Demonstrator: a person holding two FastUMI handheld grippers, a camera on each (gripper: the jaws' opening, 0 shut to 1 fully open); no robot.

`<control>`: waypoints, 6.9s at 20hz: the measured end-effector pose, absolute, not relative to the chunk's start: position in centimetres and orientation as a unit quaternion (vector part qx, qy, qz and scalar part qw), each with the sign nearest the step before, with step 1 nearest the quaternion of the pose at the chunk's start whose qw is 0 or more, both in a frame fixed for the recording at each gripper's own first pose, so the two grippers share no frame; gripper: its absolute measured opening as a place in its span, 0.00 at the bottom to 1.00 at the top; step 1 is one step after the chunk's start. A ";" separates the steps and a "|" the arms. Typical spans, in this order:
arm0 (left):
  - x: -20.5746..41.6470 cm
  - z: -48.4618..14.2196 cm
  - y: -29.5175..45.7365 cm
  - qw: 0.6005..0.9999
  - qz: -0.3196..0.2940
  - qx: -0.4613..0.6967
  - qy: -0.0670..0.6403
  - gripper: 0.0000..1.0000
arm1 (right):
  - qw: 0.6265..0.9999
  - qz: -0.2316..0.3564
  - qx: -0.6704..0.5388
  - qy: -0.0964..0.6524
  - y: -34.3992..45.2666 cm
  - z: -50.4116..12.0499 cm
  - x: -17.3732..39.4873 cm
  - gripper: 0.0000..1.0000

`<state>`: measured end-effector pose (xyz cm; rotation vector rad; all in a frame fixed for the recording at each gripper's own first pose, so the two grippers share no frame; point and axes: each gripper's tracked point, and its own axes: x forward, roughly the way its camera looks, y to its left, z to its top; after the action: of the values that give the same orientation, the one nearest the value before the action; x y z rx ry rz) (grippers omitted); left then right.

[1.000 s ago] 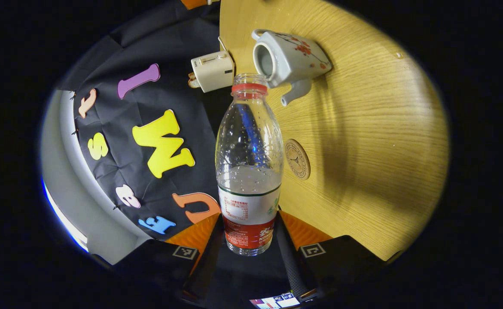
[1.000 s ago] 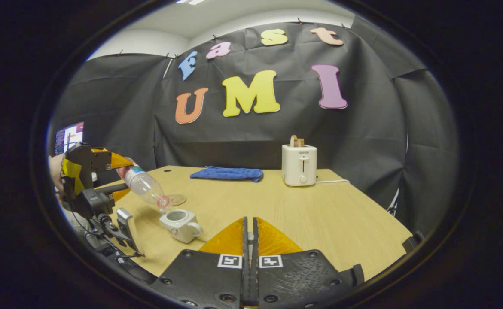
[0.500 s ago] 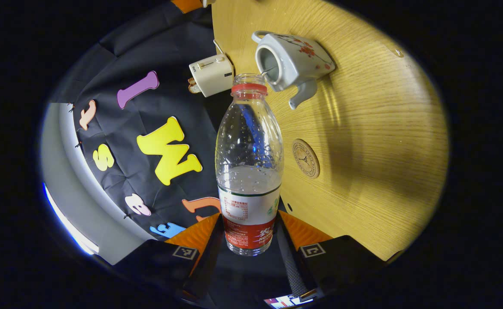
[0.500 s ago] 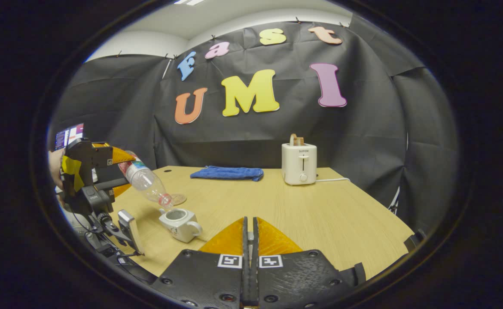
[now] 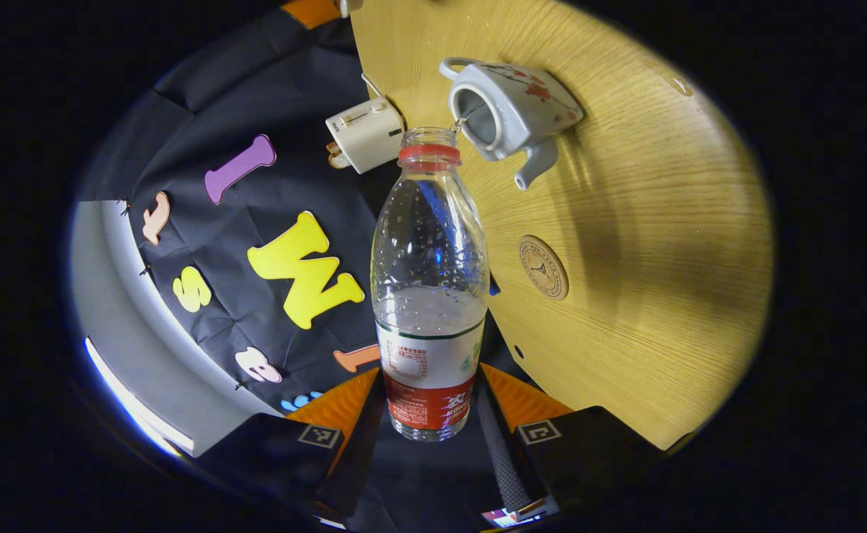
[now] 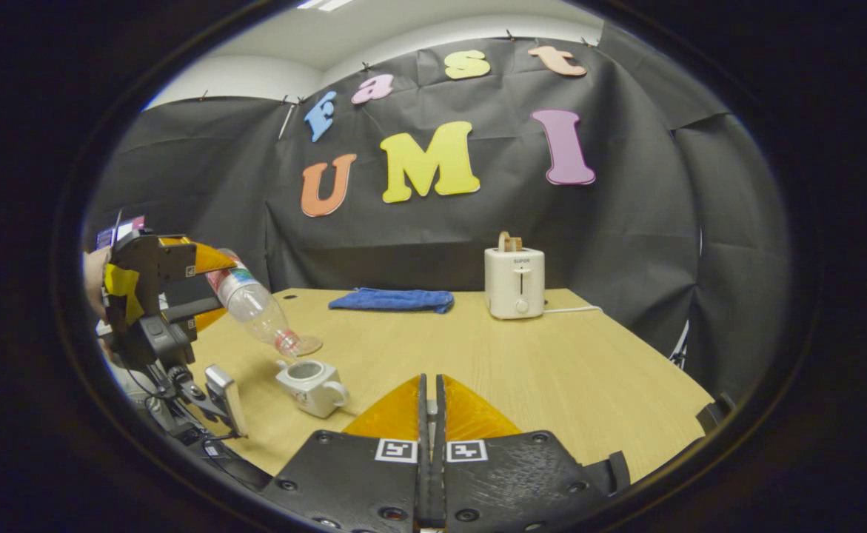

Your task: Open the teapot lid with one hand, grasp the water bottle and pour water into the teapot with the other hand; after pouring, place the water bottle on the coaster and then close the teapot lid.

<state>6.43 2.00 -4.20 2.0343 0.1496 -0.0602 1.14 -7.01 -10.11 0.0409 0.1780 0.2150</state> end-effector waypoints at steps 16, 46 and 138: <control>6.2 -3.4 1.1 0.484 -0.021 0.872 0.069 0.71 | 0.991 0.105 0.025 0.078 -7.8 -10.1 0.7 0.00; 2.4 -8.1 2.7 0.919 -0.037 0.382 0.094 0.71 | 0.991 0.118 0.003 0.069 -4.4 -6.9 0.4 0.00; 0.1 -4.1 8.2 0.999 0.028 -0.017 0.026 0.98 | 0.974 0.213 -0.008 0.074 9.7 -11.1 6.5 0.04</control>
<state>0.14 8.17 -4.13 -0.0347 0.0529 0.0554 6.53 9.71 -11.14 -0.0164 0.1499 0.4300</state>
